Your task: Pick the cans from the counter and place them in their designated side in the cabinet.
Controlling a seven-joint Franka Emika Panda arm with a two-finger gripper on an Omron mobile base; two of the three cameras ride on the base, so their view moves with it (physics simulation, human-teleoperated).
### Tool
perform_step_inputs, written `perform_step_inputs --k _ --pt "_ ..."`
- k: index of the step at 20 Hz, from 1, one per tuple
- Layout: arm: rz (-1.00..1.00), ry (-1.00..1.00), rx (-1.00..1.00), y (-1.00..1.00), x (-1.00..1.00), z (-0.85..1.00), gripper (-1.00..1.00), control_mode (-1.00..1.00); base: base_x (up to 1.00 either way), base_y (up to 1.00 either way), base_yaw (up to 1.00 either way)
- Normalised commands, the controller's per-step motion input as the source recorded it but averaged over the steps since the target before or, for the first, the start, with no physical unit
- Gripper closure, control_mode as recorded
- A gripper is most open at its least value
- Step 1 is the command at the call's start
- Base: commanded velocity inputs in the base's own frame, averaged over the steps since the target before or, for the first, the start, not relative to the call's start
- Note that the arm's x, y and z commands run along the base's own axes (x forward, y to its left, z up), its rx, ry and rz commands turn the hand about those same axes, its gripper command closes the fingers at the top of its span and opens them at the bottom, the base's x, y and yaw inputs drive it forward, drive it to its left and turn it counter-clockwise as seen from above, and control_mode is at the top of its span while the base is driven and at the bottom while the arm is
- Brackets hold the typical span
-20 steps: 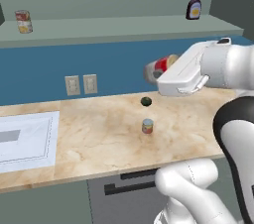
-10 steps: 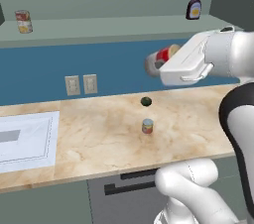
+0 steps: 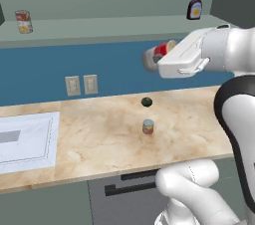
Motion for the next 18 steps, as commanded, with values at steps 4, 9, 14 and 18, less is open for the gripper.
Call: perform_step_inputs --k 4,9,14,18 --pt "0.01 -0.04 0.03 0.01 0.09 0.14 1.00 -1.00 0.00 0.00 0.00" --pt "0.00 -0.02 0.02 0.06 0.09 0.16 1.00 -1.00 0.00 0.00 0.00" --pt "0.00 0.00 0.00 0.03 0.08 0.14 1.00 -1.00 0.00 0.00 0.00" --pt "0.00 0.00 0.00 0.07 0.17 0.05 1.00 -1.00 0.00 0.00 0.00"
